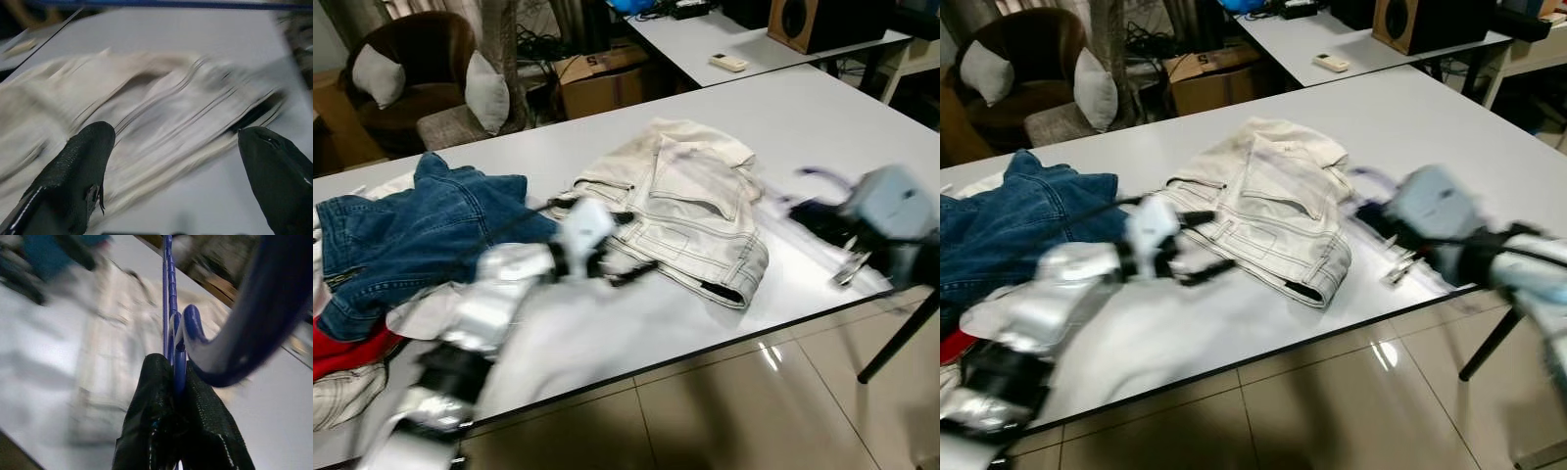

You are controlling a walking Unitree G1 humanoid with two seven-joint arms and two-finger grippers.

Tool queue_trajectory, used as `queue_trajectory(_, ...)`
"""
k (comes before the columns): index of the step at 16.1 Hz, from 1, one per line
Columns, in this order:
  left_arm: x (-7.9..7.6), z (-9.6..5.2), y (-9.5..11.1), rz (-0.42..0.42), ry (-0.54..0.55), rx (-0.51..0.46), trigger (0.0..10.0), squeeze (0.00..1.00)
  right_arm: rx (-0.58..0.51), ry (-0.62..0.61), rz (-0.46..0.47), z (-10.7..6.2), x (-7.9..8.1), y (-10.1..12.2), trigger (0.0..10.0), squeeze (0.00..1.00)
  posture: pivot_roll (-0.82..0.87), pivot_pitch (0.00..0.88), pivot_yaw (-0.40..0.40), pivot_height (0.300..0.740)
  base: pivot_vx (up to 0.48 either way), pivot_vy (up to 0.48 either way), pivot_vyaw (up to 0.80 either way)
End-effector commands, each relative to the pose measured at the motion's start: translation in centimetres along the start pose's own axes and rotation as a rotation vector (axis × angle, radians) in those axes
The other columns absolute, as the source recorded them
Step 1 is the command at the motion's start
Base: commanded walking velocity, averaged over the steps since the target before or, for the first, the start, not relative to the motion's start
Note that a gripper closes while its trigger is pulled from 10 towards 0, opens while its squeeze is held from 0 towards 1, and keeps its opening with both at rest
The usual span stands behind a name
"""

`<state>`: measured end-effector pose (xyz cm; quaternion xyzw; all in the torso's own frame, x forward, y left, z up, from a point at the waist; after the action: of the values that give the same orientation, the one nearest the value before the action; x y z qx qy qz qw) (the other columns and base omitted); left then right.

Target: Hang hanger

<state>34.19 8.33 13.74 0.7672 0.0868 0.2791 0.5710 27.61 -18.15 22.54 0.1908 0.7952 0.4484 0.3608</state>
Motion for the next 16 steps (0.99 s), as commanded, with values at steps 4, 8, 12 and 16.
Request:
queue_trajectory(4,0.4,-1.9,-1.8,-0.014,0.072,0.077,10.0,0.00,0.148,0.136,0.074,3.4,3.5,-4.0,10.0,0.00,-0.23,0.000,0.129,0.740,0.000,0.000,0.00)
queue_trajectory(8,-0.1,-2.2,-2.3,-0.041,0.108,0.085,10.0,0.00,0.424,0.076,0.058,1.9,1.9,-9.3,10.0,0.00,-0.22,0.000,0.091,0.740,0.000,0.000,0.00)
queue_trajectory(12,-1.1,-2.1,-2.5,-0.065,0.105,0.081,10.0,0.00,0.565,0.036,0.067,-2.3,0.0,-10.6,10.0,0.00,-0.23,0.000,0.078,0.740,0.000,0.000,0.00)
queue_trajectory(16,-1.8,-1.7,-2.4,-0.078,0.082,0.078,10.0,0.00,0.655,-0.032,0.112,-5.9,-0.3,-11.8,10.0,0.00,-0.25,0.000,0.093,0.740,0.000,0.000,0.00)
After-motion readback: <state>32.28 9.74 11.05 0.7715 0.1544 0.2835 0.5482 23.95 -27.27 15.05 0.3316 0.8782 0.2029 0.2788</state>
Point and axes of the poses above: a point about 5 cm out from each wrist's last joint towards the gripper, its own z axis pointing out of the wrist towards the gripper, its own y axis along the axis of the wrist's last joint, x = y × z, the point moved 5 cm from there along z, pointing out of the wrist towards the gripper, and after that the axes turned 5 degrees about z, right-handed, at the moved point
